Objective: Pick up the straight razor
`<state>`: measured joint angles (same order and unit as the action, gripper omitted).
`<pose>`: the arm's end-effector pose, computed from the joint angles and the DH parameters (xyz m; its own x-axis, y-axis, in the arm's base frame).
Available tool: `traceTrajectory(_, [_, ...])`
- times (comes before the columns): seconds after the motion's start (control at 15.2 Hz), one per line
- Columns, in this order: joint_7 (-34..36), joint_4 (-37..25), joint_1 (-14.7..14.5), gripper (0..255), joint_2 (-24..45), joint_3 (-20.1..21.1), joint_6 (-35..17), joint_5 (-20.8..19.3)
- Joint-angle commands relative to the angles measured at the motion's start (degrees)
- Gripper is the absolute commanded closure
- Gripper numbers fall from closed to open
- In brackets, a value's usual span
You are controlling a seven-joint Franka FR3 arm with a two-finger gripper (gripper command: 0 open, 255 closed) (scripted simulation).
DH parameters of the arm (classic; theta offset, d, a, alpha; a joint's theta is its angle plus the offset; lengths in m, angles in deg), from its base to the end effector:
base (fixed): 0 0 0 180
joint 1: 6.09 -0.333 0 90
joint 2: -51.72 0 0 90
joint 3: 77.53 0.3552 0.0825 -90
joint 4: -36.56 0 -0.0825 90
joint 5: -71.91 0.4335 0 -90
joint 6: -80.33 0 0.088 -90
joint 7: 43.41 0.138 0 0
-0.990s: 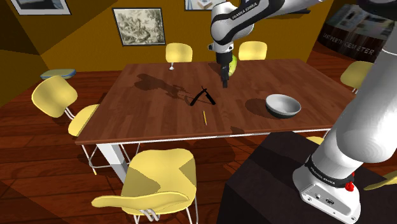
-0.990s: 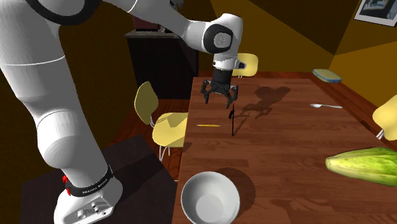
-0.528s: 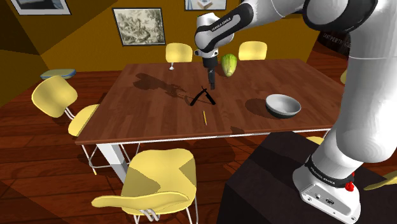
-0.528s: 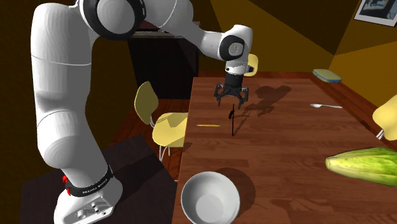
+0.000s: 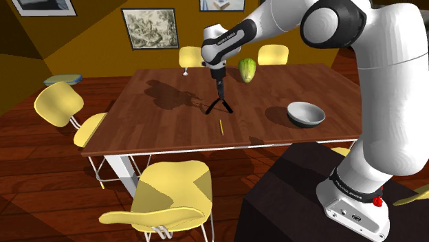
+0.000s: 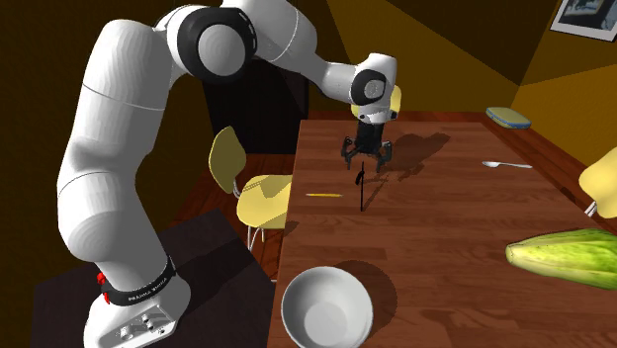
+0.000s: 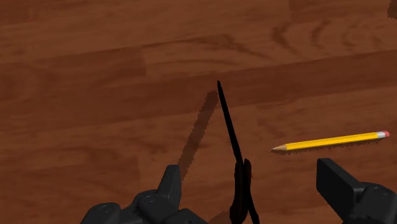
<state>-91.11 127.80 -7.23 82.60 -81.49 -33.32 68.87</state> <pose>0.7301 -0.0353 0.2865 0.6737 0.7217 -0.1586 0.7238 -0.6878 -0.0550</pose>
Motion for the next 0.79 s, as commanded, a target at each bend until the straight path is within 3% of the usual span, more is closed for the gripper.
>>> traceTrajectory(0.0, [0.0,0.5,0.0,0,0.8,0.0,-1.3,0.0])
traceTrajectory(0.26, [0.1,1.0,0.0,0,1.8,0.1,-2.8,0.0])
traceTrajectory(0.33, [0.1,0.8,0.1,255,1.9,0.0,-2.7,0.0])
traceTrajectory(0.73, [0.0,0.9,0.1,255,1.9,0.0,-2.8,0.0])
